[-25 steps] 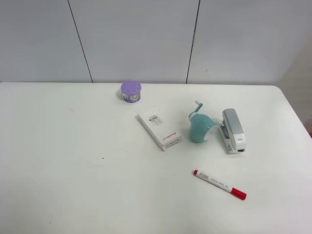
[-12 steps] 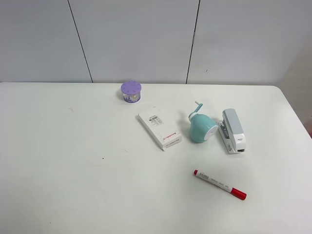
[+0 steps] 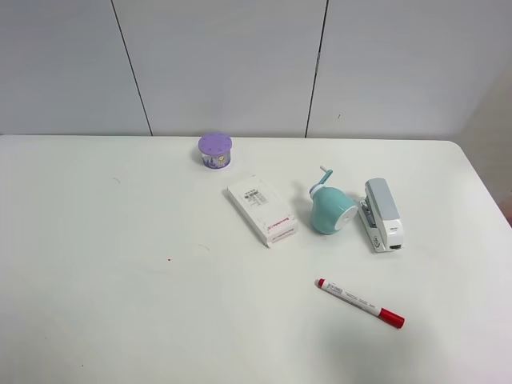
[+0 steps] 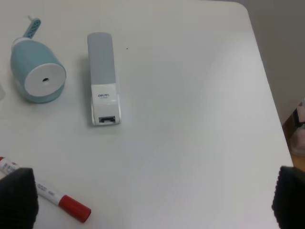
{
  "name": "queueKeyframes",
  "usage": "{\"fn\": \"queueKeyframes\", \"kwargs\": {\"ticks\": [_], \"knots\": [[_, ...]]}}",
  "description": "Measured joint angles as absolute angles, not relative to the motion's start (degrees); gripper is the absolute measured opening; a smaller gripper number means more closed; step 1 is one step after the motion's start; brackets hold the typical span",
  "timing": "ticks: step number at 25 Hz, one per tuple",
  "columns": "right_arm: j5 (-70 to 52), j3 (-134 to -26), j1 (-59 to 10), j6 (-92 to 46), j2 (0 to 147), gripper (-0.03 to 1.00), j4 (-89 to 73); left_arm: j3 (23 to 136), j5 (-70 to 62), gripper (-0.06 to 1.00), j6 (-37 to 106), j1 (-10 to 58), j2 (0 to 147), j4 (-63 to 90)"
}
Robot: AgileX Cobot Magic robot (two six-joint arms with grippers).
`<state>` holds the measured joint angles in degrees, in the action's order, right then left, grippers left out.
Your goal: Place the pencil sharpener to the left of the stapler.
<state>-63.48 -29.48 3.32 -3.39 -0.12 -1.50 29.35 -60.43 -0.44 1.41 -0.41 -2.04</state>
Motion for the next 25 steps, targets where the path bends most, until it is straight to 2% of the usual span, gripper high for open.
{"fn": "queueKeyframes", "kwargs": {"ticks": [25], "knots": [[-61.14, -28.28, 3.32, -1.18, -0.18, 0.99, 0.00, 29.35, -60.43, 0.99, -0.44, 1.41, -0.41, -2.04]]}}
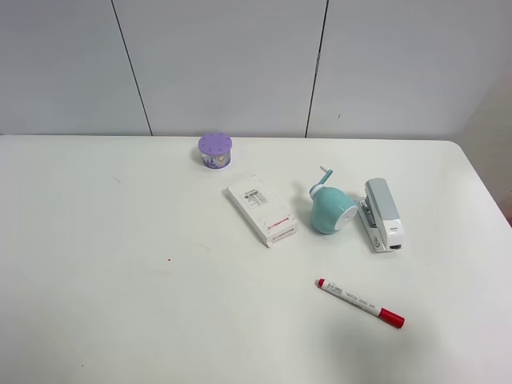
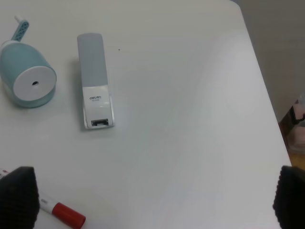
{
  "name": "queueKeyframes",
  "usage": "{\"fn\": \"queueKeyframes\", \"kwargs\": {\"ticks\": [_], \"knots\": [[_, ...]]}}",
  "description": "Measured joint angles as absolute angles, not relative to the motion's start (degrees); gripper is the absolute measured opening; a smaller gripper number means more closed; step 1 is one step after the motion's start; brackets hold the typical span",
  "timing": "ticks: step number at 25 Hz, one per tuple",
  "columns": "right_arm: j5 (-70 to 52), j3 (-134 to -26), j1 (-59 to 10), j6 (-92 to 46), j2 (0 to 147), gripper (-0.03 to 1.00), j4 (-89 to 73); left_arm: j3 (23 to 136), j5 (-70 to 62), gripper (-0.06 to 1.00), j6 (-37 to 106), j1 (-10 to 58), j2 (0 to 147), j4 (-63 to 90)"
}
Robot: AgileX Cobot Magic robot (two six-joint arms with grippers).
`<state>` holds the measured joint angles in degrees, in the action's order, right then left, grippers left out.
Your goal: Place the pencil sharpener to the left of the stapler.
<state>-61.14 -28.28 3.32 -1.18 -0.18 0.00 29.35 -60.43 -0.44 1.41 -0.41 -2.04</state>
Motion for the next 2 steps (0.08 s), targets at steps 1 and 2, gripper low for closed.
{"fn": "queueKeyframes", "kwargs": {"ticks": [1, 2], "knots": [[-61.14, -28.28, 3.32, -1.18, -0.18, 0.99, 0.00, 29.35, -60.43, 0.99, -0.44, 1.41, -0.41, -2.04], [-61.14, -28.28, 3.32, -1.18, -0.18, 0.99, 0.00, 29.35, -60.43, 0.99, -0.44, 1.41, -0.41, -2.04]]}}
